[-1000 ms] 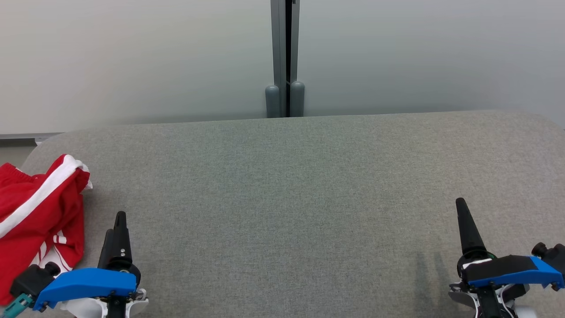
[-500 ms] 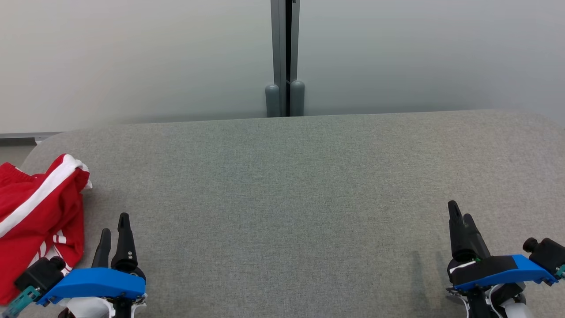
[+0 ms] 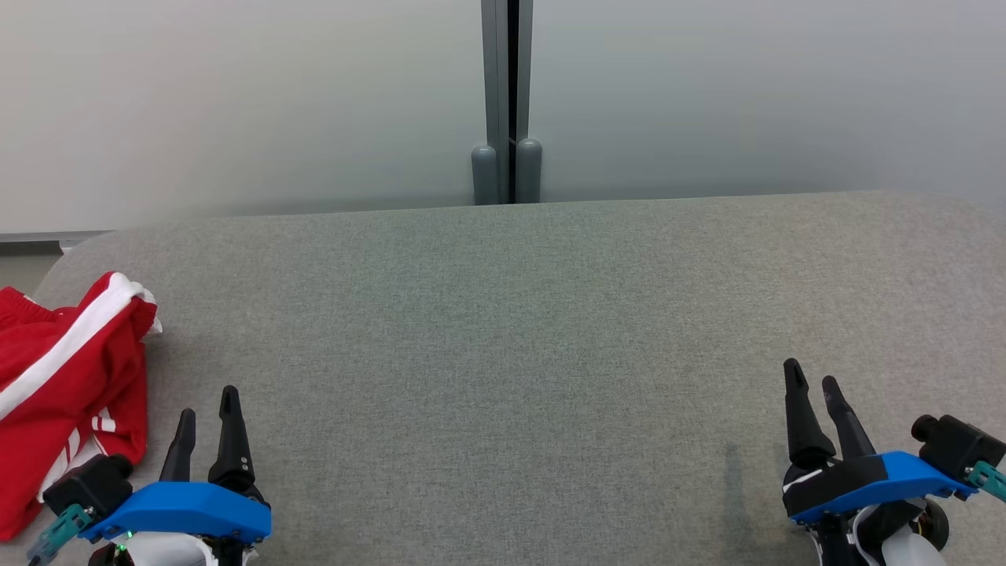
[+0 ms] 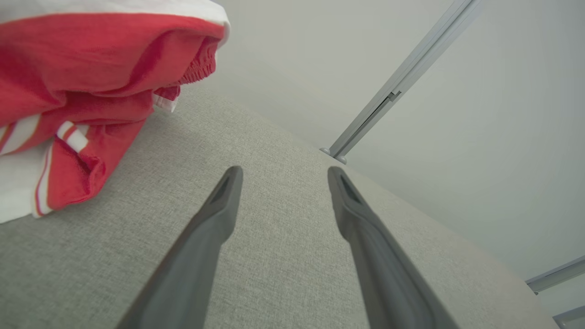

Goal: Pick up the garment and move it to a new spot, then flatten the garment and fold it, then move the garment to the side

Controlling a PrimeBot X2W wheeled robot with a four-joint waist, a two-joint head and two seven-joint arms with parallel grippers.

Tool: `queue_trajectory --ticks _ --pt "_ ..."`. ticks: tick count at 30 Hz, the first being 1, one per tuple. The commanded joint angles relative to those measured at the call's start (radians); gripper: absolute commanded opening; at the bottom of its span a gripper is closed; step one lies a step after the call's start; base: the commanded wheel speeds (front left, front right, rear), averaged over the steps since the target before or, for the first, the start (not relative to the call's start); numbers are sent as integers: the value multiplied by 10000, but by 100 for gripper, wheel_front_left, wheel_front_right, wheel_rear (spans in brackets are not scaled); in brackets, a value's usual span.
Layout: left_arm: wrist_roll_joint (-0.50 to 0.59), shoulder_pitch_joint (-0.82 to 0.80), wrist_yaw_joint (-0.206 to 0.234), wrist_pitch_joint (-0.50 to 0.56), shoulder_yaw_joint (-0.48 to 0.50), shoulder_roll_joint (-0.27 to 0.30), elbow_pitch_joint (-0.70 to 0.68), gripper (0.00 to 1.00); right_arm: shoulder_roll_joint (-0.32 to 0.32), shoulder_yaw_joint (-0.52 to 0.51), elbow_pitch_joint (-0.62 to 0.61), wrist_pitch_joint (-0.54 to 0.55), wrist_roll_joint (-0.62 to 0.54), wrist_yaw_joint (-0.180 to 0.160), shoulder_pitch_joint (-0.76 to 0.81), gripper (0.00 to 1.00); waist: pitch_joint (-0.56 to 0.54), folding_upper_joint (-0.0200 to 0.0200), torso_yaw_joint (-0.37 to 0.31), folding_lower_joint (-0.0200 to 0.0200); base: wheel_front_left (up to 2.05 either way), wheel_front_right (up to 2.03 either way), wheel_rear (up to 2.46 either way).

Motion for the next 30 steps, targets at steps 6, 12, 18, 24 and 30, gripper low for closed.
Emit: queue_trajectory --ticks 6,12,18,24,30 --pt "789 -318 -20 -236 -55 126 150 100 -88 -21 36 -241 -940 18 -224 100 3 0 13 0 0 0 0" --pt "1365 -325 -21 -370 -12 161 181 100 -92 -128 -4 -377 -1574 20 -257 100 2 0 22 0 0 0 0" --pt "2122 -278 -22 -507 52 169 125 100 -99 -239 -116 -510 -2303 21 -283 100 -1 0 23 0 0 0 0" --pt "2888 -275 -24 -642 82 167 76 100 -103 -323 -356 -651 -3034 22 -282 100 21 0 21 0 0 0 0" --pt "3597 -400 -24 -768 -192 234 65 100 -109 -288 -389 -781 -3667 23 -353 100 66 0 26 0 0 0 0"
